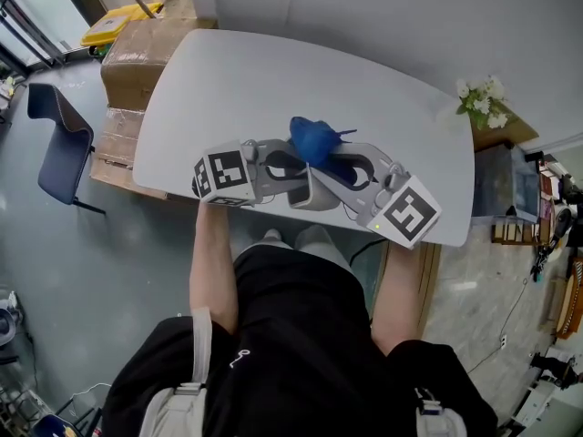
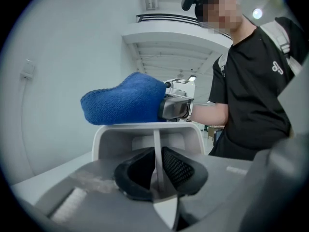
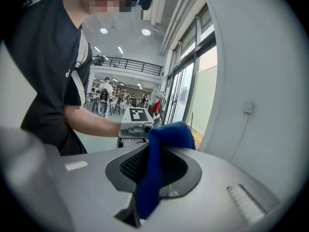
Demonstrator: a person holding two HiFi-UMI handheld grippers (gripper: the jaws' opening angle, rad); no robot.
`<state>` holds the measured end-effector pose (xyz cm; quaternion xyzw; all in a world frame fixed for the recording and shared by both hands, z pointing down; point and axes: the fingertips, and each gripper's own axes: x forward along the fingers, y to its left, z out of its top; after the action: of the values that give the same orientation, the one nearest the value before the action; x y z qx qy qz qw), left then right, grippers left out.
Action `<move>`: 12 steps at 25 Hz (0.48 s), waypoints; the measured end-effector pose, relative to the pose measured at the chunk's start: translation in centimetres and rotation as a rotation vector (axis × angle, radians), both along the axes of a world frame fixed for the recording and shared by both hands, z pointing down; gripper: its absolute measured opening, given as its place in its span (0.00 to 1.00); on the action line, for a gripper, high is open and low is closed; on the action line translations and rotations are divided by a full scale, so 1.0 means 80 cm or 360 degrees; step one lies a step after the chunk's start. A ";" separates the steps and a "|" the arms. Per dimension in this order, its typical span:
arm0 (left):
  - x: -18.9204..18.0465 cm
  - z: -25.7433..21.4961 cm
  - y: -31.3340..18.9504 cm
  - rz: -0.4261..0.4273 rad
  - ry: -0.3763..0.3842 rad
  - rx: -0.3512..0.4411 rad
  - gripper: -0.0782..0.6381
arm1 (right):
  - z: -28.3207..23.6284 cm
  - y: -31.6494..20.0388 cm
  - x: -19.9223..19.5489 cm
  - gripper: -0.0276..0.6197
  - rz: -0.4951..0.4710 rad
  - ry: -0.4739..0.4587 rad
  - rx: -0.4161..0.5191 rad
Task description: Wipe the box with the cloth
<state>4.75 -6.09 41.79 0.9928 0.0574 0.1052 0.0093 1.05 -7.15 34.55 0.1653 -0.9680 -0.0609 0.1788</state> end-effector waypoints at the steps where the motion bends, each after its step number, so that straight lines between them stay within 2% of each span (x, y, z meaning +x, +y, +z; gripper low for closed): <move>1: 0.001 -0.001 0.004 0.0028 0.0000 0.0002 0.18 | 0.000 -0.001 0.002 0.13 0.0009 -0.0007 -0.0001; 8: -0.007 -0.003 0.022 0.0223 0.0019 -0.0009 0.19 | 0.002 -0.014 0.002 0.13 0.0031 -0.0088 -0.0057; 12: -0.005 -0.012 0.034 0.0357 0.0079 -0.0022 0.19 | -0.006 -0.026 0.015 0.13 0.0038 -0.0237 -0.0142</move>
<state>4.32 -3.36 40.85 0.9823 0.1691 0.0806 0.0027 2.28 -9.23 34.04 0.1727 -0.9783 -0.0029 0.1143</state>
